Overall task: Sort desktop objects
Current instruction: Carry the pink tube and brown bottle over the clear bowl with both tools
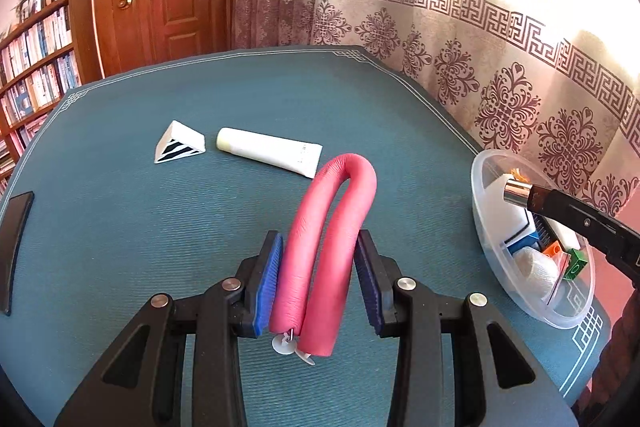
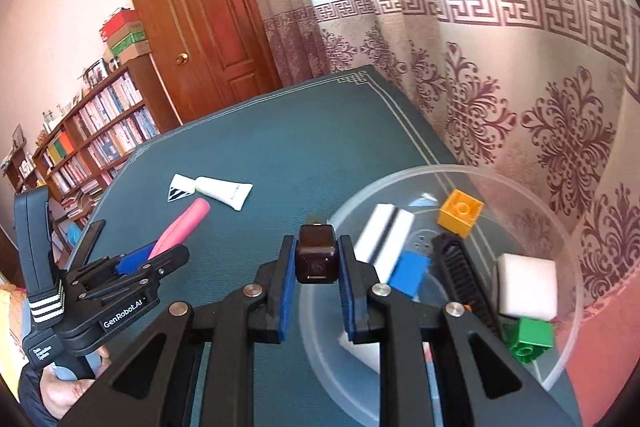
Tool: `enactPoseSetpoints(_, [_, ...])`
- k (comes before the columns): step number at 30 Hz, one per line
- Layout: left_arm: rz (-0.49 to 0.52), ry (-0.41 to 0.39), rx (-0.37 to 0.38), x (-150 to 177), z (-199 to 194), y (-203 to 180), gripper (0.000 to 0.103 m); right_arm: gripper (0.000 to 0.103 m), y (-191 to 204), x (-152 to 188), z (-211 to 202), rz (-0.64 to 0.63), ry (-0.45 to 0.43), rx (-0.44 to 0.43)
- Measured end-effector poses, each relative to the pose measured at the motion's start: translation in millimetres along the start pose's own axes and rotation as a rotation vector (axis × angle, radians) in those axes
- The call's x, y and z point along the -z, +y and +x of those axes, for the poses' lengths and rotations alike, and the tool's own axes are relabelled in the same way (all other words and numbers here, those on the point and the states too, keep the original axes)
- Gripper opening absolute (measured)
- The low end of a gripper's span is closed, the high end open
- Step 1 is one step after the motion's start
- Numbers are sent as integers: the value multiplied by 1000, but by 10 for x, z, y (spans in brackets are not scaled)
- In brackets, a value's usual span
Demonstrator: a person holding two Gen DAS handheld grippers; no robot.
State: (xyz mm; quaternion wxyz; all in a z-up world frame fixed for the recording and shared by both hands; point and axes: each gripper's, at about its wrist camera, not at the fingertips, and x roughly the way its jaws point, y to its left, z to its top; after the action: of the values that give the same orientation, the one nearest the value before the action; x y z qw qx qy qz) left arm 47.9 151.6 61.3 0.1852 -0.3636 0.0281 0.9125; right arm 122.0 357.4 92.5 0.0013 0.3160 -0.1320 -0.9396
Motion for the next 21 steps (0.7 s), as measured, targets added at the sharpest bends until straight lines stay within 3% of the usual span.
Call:
enactPoseSetpoints(6, [57, 19, 41, -20, 25, -324, 40, 22, -405, 30, -226, 56, -44, 65])
enactPoseSetpoints(12, [112, 31, 93, -55, 39, -657, 40, 22, -757, 86, -235, 130, -27, 114])
enactPoseSetpoints(21, [163, 32, 154, -131, 34, -1018, 40, 22, -857, 124, -164, 131, -9, 117])
